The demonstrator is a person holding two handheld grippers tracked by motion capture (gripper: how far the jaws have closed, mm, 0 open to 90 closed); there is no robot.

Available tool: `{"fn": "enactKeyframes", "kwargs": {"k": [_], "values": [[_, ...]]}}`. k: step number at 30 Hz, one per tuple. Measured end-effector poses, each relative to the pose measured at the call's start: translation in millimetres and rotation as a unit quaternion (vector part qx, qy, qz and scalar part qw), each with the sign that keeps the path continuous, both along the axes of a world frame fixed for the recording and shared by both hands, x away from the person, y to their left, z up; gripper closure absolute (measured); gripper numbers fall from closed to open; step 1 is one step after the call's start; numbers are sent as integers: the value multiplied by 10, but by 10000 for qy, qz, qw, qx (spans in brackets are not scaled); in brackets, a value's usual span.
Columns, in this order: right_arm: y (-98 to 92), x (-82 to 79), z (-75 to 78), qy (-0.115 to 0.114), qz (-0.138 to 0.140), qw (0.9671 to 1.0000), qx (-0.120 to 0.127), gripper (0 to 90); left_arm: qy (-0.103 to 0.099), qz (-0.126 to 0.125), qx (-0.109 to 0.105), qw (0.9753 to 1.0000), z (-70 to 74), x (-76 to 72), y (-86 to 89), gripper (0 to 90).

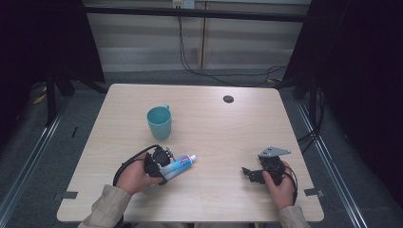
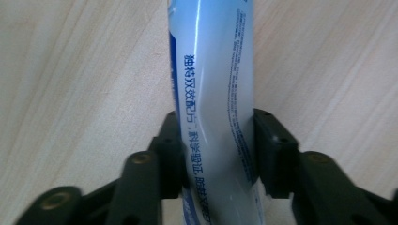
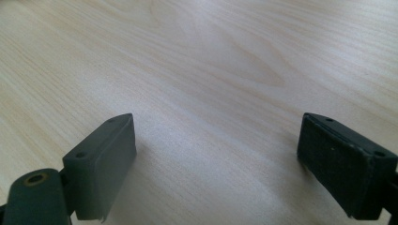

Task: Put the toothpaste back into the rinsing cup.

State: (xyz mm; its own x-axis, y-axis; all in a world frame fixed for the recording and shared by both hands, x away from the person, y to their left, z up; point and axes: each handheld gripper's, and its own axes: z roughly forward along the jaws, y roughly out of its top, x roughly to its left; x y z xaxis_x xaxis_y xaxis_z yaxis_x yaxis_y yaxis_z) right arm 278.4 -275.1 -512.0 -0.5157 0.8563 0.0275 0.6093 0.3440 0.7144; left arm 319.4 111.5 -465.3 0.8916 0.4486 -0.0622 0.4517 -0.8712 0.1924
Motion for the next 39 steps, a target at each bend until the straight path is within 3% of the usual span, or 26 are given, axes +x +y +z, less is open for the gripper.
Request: {"fn": "enactKeyframes", "kwargs": {"k": [1, 3, 10, 15, 19, 22, 25, 26, 29, 31, 37, 39], "values": [[-1, 2, -1, -9, 7, 10000, -3, 115, 69, 103, -65, 9999, 38, 8, 1, 682], [-1, 2, -1, -14, 11, 10000, -3, 115, 68, 133, -103, 9998, 42, -5, 0, 724], [1, 2, 1, -4, 3, 10000, -5, 115, 207, 225, -235, 9993, 54, -31, 4, 735], [3, -5, 3, -8, 4, 10000, -13, 119, 109, 252, -412, 9988, 162, -19, 12, 737], [1, -4, 5, -8, 51, 10000, -12, 126, 17, 231, -372, 9990, 224, 2, 3, 736], [-5, -2, 5, -99, 82, 9999, -25, 133, -18, 236, -393, 9989, 270, 25, -2, 737], [-3, -17, 52, -327, 151, 9991, -211, 139, -10, 196, -412, 9990, 297, 44, -23, 736], [3, -12, 89, -329, 271, 9990, -98, 142, 8, 188, -416, 9990, 296, 47, -32, 737], [42, -14, 134, -429, 418, 9981, -117, 143, 6, 129, -372, 9992, 304, 63, -78, 737], [131, -16, 177, -565, 749, 9955, -164, 145, 55, 75, -425, 9991, 319, 81, -127, 736], [267, 11, 218, -538, 1129, 9918, -270, 146, 84, -69, -425, 9990, 373, 99, -252, 737], [342, 22, 239, -597, 1363, 9886, -245, 152, 95, -95, -465, 9988, 405, 106, -319, 737]]}}
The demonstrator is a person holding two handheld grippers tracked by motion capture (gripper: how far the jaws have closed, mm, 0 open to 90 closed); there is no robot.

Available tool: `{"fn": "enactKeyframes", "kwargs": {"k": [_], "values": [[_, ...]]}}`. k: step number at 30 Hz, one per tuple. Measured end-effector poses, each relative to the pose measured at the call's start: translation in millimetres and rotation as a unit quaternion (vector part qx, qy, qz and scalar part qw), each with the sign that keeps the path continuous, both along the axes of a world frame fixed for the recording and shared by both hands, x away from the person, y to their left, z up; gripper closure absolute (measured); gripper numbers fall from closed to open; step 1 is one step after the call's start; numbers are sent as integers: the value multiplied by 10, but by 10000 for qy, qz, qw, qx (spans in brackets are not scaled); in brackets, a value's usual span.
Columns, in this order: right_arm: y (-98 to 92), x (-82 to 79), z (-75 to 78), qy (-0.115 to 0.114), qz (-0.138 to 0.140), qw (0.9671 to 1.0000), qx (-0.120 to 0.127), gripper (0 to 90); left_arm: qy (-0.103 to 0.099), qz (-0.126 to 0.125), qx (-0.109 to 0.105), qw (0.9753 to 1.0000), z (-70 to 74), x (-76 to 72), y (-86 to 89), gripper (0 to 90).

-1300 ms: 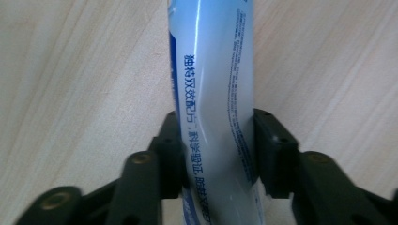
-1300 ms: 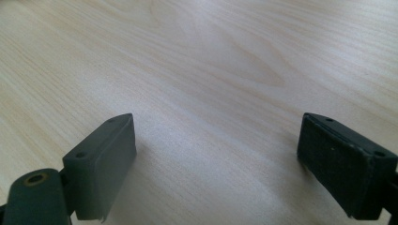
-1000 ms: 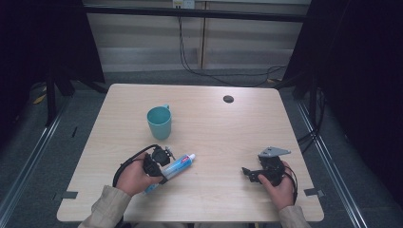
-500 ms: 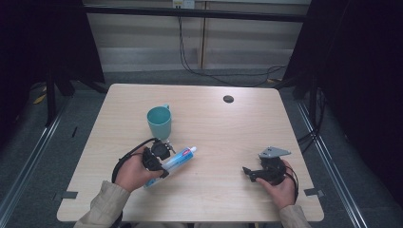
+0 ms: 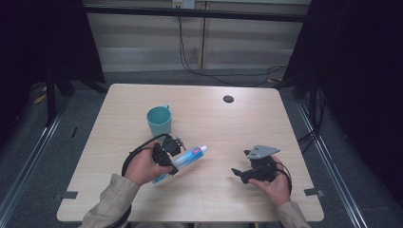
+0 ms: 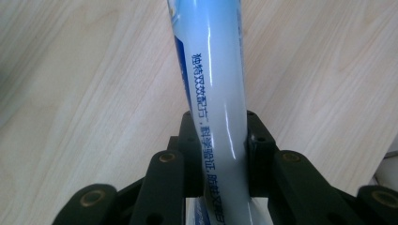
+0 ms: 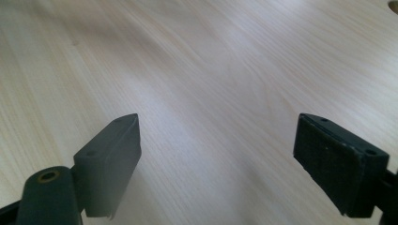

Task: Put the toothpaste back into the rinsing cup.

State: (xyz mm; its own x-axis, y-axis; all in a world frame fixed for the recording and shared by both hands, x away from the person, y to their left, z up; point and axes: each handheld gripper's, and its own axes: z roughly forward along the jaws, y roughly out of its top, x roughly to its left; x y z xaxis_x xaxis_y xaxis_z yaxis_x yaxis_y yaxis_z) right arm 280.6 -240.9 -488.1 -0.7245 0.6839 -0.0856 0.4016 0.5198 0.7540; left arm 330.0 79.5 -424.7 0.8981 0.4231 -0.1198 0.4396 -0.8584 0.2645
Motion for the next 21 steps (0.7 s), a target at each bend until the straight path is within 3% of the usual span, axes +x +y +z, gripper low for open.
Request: {"fn": "enactKeyframes", "kwargs": {"k": [2, 21], "values": [[50, 11, 14, -50, 84, 9999, -106, 152, -16, -1, -35, 10000, 9, 1, -25, 737], [343, 113, 89, -174, 498, 9985, -168, 152, -22, -248, -259, 9994, 96, 51, -324, 737]]}}
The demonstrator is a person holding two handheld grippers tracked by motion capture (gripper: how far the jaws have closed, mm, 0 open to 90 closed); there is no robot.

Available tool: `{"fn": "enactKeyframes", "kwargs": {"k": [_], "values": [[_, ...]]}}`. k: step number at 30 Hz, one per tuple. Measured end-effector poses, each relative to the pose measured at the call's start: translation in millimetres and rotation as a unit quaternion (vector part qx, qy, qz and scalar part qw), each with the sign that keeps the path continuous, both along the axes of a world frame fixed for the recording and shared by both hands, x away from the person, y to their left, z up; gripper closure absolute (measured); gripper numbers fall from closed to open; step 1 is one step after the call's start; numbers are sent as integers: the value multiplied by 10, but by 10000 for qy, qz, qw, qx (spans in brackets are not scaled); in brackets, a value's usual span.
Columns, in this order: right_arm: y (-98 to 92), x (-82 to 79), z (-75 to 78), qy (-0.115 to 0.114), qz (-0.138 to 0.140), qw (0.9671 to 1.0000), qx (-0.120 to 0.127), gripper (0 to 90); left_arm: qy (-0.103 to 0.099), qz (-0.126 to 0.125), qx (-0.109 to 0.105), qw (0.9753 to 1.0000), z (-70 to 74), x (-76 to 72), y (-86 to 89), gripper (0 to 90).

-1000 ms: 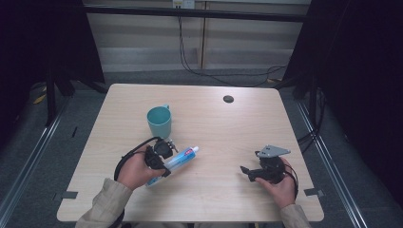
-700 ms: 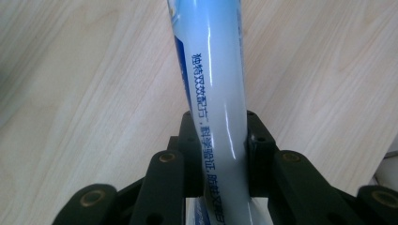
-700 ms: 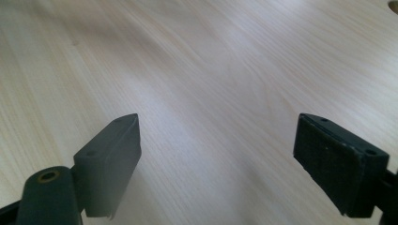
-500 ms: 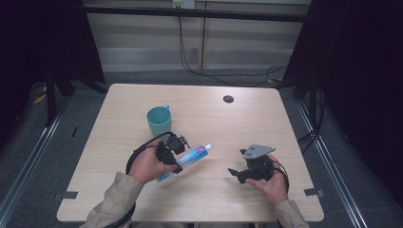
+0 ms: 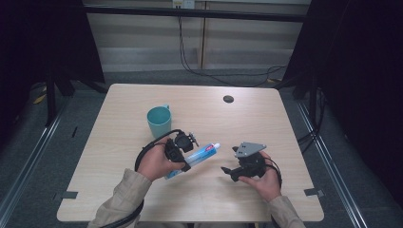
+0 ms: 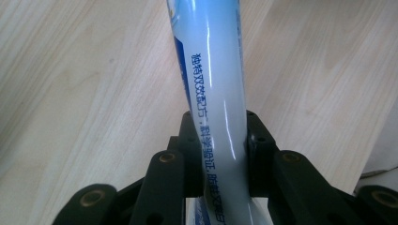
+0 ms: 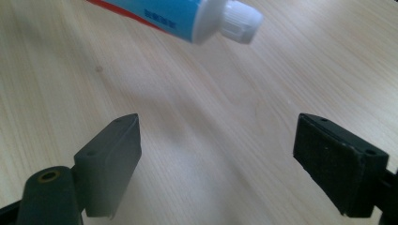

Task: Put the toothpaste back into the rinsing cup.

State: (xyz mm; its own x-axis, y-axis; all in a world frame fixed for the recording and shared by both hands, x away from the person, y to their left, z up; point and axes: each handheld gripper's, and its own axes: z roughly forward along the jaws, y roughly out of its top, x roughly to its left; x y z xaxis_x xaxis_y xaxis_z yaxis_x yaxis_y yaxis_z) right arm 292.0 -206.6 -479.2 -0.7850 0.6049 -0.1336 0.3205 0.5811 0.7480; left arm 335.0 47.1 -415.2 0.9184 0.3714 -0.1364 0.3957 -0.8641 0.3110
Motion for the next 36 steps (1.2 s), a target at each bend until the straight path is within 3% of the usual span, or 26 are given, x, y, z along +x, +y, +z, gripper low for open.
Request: {"fn": "enactKeyframes", "kwargs": {"k": [7, 22, 36], "values": [[99, 19, 14, -115, 167, 9997, -147, 152, 30, -24, -59, 10000, 38, -7, -92, 736], [161, 53, 110, -299, 292, 9991, -79, 142, 197, -139, -53, 9997, 4, 14, -194, 735], [214, 98, 155, -516, 514, 9971, -221, 141, 275, -208, -133, 9993, -2, 23, -246, 734]]}}
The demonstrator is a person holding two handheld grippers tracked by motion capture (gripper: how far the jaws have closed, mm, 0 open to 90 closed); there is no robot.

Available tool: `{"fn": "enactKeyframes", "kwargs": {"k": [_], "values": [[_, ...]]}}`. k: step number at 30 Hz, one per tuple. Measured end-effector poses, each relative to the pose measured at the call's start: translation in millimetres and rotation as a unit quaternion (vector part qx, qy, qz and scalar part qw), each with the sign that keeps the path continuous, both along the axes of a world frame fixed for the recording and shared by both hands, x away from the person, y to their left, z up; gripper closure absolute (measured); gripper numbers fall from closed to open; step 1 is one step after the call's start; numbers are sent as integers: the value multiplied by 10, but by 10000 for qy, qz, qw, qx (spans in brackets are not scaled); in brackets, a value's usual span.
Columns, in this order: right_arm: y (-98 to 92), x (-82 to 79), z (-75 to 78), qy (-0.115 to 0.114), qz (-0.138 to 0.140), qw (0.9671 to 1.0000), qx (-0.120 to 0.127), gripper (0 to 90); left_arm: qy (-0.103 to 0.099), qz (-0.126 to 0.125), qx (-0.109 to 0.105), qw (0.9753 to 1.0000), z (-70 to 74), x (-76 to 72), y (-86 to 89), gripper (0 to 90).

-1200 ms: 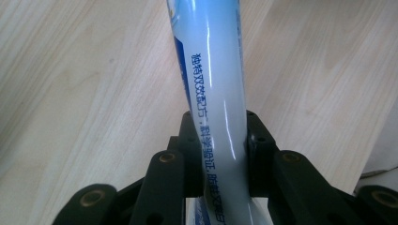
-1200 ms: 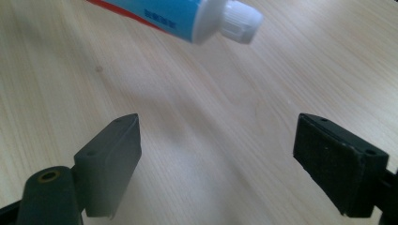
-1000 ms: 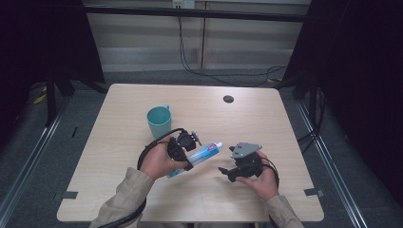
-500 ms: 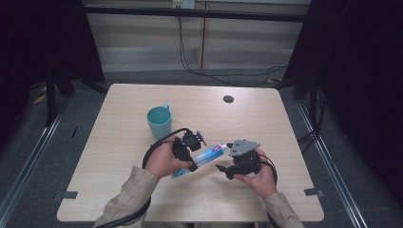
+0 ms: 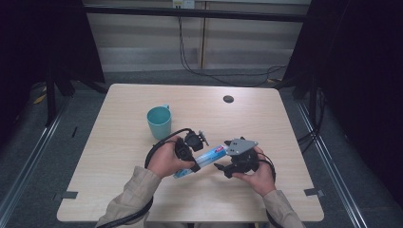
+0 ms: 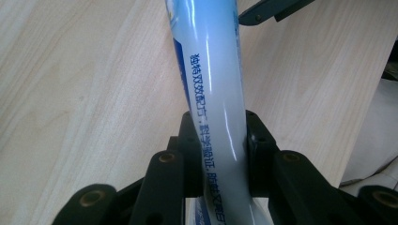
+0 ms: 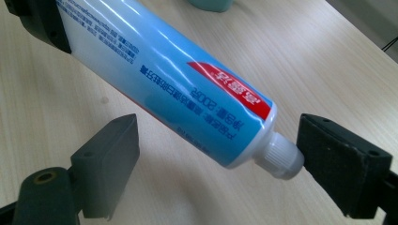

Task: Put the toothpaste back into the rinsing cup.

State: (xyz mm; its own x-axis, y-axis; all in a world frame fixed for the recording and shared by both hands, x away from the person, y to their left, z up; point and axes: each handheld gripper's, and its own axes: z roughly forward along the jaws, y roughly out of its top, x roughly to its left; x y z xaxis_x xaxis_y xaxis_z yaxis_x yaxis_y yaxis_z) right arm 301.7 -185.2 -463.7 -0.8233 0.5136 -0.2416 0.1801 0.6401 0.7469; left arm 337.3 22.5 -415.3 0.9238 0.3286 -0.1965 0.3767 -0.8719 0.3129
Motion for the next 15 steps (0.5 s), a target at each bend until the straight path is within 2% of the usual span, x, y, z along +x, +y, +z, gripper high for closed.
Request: {"fn": "enactKeyframes", "kwargs": {"k": [2, 3, 5, 9, 15], "values": [[-2, 8, 2, -10, 45, 10000, 60, 143, 38, -80, -12, 10000, 4, 6, -7, 734], [1, 9, 7, -7, 93, 9999, 103, 143, 51, -27, -24, 10000, 6, 1, -10, 734], [19, 3, 16, -75, 116, 9999, 53, 143, 30, 12, -35, 10000, 13, 0, -17, 734], [69, -8, 35, -117, 270, 9995, 103, 143, -4, -75, -85, 9999, 26, 11, -25, 733], [83, -1, 27, -141, 324, 9994, -8, 184, -32, -49, -104, 9999, 37, 13, -35, 734]]}}
